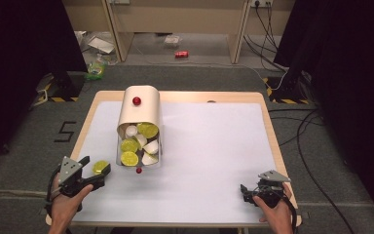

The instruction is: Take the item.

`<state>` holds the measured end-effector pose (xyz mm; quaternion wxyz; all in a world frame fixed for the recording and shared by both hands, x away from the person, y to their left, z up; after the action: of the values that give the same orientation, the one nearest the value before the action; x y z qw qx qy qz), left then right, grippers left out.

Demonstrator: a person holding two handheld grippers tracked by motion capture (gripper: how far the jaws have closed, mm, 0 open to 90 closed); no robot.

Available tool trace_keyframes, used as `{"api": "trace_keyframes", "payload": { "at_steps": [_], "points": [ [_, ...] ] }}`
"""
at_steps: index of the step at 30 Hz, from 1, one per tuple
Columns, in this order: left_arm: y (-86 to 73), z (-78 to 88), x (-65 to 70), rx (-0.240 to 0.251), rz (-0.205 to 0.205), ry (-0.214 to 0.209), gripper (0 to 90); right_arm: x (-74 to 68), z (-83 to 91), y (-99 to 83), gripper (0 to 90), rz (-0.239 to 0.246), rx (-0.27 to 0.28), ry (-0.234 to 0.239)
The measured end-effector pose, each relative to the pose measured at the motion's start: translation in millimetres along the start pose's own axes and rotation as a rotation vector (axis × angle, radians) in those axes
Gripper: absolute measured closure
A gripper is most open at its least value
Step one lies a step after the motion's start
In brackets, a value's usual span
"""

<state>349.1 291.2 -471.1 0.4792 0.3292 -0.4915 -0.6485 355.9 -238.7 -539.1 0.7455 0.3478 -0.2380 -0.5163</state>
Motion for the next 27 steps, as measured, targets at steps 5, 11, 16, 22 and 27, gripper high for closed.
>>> {"api": "trace_keyframes", "payload": {
  "at_steps": [5, 11, 16, 22, 27],
  "points": [
    [-0.3, 3.0, 2.5, -0.001, 0.009, -0.009, 17.4, 0.0, 0.0, 0.0, 5.3, 0.000, 0.000, 0.000],
    [0.8, 6.5, 6.9, 0.008, 0.003, -0.012, 17.3, 0.0, 0.0, 0.0, 5.3, 0.000, 0.000, 0.000],
    [-2.1, 12.5, 9.7, 0.015, 0.009, -0.017, 17.4, 0.0, 0.0, 0.0, 5.3, 0.000, 0.000, 0.000],
    [-3.0, 18.5, 12.2, 0.026, 0.014, -0.014, 17.3, 0.1, 0.1, -0.1, 5.3, 0.000, 0.000, 0.000],
    [-3.7, 21.9, 18.6, 0.034, 0.011, -0.020, 17.3, 0.0, 0.1, -0.1, 5.3, -0.001, 0.001, 0.000]
  ]
}}
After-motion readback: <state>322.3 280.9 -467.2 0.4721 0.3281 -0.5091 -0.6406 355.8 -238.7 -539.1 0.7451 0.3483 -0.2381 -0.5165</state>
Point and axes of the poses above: each handheld gripper's, and its own axes: z roughly backward along the jaws, y roughly out of its top, x roughly to its right, the point moved 6 cm from there along -z, roughly forward along the jaws, and after that the axes turned 5 degrees about x, right-handed, at the moved point
